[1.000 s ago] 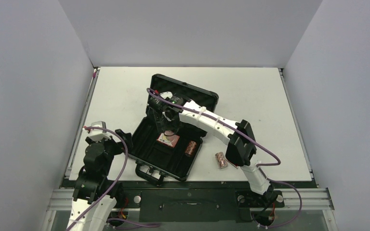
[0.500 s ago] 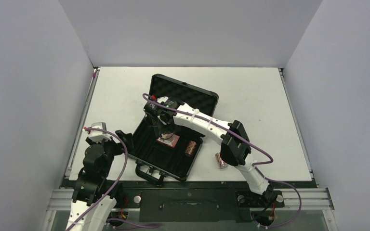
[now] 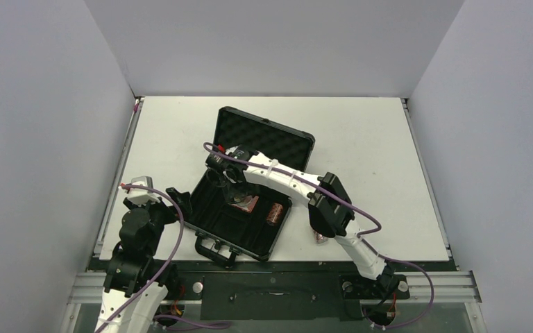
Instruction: Pack up texas hold em set
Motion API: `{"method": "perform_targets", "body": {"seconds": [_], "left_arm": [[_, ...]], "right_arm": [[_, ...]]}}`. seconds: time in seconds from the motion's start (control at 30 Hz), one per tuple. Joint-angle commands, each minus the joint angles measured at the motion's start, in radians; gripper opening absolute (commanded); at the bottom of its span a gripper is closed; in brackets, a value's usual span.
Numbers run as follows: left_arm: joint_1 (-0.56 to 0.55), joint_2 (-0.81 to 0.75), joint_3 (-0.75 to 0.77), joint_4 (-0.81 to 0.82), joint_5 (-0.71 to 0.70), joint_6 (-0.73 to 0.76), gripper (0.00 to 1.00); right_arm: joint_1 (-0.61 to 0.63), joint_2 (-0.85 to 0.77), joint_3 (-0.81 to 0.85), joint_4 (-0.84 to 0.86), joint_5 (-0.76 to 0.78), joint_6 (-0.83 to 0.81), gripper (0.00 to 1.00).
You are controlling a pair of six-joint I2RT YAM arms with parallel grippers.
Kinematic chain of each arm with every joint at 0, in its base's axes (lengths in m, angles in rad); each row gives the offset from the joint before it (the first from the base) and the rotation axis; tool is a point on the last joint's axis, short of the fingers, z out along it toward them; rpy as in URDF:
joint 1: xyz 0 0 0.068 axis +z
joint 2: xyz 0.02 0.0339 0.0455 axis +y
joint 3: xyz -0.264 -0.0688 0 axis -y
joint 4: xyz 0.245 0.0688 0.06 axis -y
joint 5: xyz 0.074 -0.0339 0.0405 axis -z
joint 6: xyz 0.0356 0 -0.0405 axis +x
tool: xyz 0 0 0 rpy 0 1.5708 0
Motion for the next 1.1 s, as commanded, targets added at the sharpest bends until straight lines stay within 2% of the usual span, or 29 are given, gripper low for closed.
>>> {"method": "perform_targets", "body": {"seconds": [0.0, 1.07], "left_arm": [[-0.004, -0.005, 0.004, 0.040, -0.006, -0.001, 0.96], [-0.001, 0.008, 0.004, 0.042, -0.006, -0.001, 0.96]], "right_arm": [[-0.013, -0.005, 0.029, 0.023, 0.010, -0.008, 0.31], [-0.044, 0.045, 0.045, 0.054, -0.034, -0.021, 0.31]]}}
